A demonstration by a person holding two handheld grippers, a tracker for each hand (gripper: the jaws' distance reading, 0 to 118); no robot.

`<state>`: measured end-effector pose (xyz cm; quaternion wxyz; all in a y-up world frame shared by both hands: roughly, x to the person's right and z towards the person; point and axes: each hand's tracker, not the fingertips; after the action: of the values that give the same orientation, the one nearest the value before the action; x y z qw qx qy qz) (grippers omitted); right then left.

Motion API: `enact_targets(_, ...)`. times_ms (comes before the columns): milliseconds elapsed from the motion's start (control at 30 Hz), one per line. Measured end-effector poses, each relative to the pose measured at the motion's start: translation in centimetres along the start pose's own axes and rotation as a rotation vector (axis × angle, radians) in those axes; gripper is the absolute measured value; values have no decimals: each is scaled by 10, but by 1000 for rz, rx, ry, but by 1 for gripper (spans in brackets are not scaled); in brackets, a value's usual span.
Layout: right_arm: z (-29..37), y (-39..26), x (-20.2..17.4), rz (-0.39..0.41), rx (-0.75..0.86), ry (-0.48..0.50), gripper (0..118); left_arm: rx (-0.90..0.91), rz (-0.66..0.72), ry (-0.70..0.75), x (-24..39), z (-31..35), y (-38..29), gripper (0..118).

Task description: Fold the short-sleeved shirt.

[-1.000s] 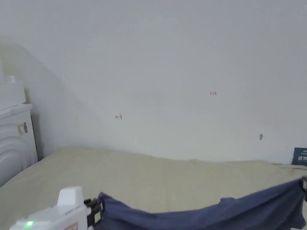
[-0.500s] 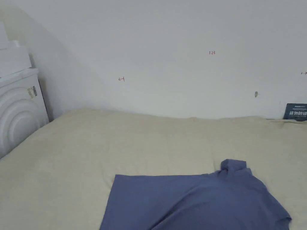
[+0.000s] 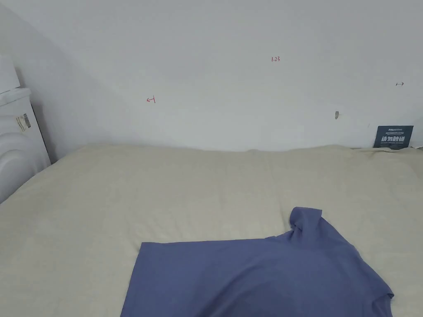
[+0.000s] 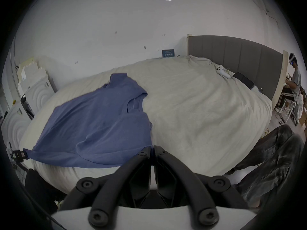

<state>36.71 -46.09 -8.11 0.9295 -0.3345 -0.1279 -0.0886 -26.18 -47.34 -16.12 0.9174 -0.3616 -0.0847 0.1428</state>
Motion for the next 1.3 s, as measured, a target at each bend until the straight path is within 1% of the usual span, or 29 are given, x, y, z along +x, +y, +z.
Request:
enact_targets(33, 0, -1, 1, 18, 8, -11, 10, -1, -14, 48, -1, 5, -1, 36)
enact_targets(67, 3, -5, 5, 44, 26, -46, 28, 10, -42, 84, -5, 11, 0, 57)
enact_targets(100, 7, -7, 10, 43, 39, -57, 59, 23, -70, 129, -8, 19, 1, 76)
enact_targets(133, 12, -7, 14, 31, 42, -59, 77, 75, -79, 184, -10, 31, 3, 81)
enact_targets(167, 20, -3, 18, 10, 52, -59, 86, 115, -78, 207, -13, 45, 7, 85)
enact_targets(200, 28, -1, 21, -22, 82, -29, 88, 158, -60, 203, -13, 57, 14, 88)
enact_targets(267, 46, 9, 22, -102, 154, 58, 88, 211, -24, 192, -4, 81, 28, 90)
enact_targets(300, 53, 14, 21, -141, 204, 109, 89, 268, -52, 165, 2, 93, 34, 92)
enact_targets(333, 62, 18, 16, -204, 263, 165, 92, 309, -70, 147, 11, 102, 40, 95)
enact_targets(400, 64, 23, 13, -374, 327, 308, 103, 376, -41, 100, 28, 117, 50, 102)
enact_targets(433, 61, 26, 11, -448, 303, 396, 103, 427, -15, 55, 35, 123, 51, 104)
enact_targets(467, 61, 31, 5, -489, 268, 483, 103, 444, 9, 14, 42, 126, 55, 104)
enact_targets(500, 59, 34, 0, -520, 238, 520, 103, 451, 17, -29, 48, 129, 57, 105)
enact_targets(533, 61, 38, -6, -524, 236, 500, 103, 473, 3, -69, 52, 130, 58, 106)
enact_targets(567, 65, 41, -12, -490, 259, 484, 103, 480, -14, -103, 57, 131, 60, 108)
enact_targets(633, 70, 48, -23, -392, 301, 471, 103, 477, -23, -84, 68, 133, 63, 114)
enact_targets(700, 78, 55, -37, -300, 311, 418, 103, 521, -14, -116, 71, 135, 62, 116)
enact_targets(733, 82, 57, -47, -259, 328, 430, 103, 528, -1, -157, 71, 136, 63, 116)
enact_targets(800, 86, 57, -58, -232, 359, 459, 103, 519, 63, -230, 72, 138, 65, 117)
enact_targets(833, 88, 57, -64, -197, 364, 456, 103, 501, 87, -234, 72, 138, 67, 117)
enact_targets(867, 90, 57, -71, -158, 366, 432, 103, 498, 77, -213, 75, 138, 66, 117)
enact_targets(933, 94, 58, -83, -56, 390, 341, 103, 549, -15, -145, 83, 140, 62, 116)
enact_targets(1000, 96, 58, -93, 28, 386, 275, 102, 525, -81, -105, 93, 141, 60, 115)
enact_targets(1067, 98, 55, -102, 69, 406, 234, 100, 535, -109, -58, 99, 139, 55, 111)
enact_targets(1100, 99, 53, -106, 82, 409, 212, 92, 534, -124, -63, 98, 138, 53, 99)
enact_targets(1167, 99, 49, -111, 108, 426, 168, 64, 536, -118, -77, 101, 135, 50, 64)
enact_targets(1200, 98, 46, -114, 108, 431, 162, 43, 547, -102, -79, 101, 133, 50, 47)
enact_targets(1267, 98, 45, -115, 108, 419, 165, 18, 529, -96, -86, 100, 127, 49, 35)
enact_targets(1300, 97, 44, -116, 105, 416, 163, 6, 515, -101, -93, 100, 124, 49, 12)
